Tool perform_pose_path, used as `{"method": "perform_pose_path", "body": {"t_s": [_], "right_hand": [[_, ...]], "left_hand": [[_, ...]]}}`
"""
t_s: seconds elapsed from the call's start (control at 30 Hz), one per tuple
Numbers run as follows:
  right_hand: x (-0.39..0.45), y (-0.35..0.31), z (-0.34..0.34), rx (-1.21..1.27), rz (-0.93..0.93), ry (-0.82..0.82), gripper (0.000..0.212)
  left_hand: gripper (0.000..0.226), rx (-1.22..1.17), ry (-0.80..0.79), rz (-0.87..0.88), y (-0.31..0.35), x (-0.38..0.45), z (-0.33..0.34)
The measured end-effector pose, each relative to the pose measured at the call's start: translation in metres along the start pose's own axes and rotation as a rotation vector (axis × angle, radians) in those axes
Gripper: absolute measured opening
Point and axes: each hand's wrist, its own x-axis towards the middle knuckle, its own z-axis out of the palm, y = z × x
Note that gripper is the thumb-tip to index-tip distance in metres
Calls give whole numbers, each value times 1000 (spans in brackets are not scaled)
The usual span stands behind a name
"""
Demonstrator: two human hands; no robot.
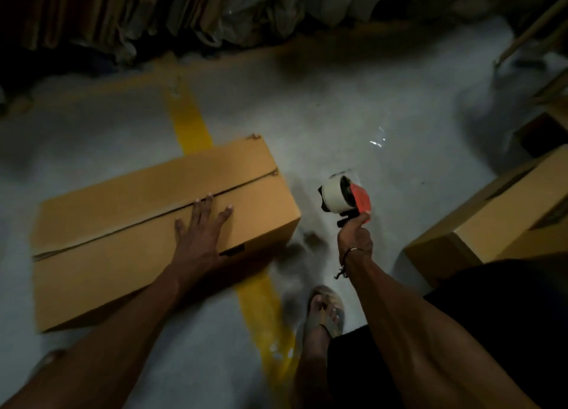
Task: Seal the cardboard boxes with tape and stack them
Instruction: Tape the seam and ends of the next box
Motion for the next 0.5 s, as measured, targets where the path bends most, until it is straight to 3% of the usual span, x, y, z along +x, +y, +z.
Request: {"method": "perform_pose_path", "body": {"t_s": [0.13,0.27,0.4,0.5], "right_hand": [[-44,-46,-28,49,-128,80,89],[-102,-90,-43,-14,-318,19,91],[-166,-121,-52,-30,-551,-219,115],[-218,-129,-63,-6,-698,-466,107]], "left_hand": [[117,172,-191,-27,10,-12,-39],[79,161,-136,-88,30,-42,-106],[49,-44,20,-161,35,-102,-171],[32,-265,115,-201,33,-163,-200]]}}
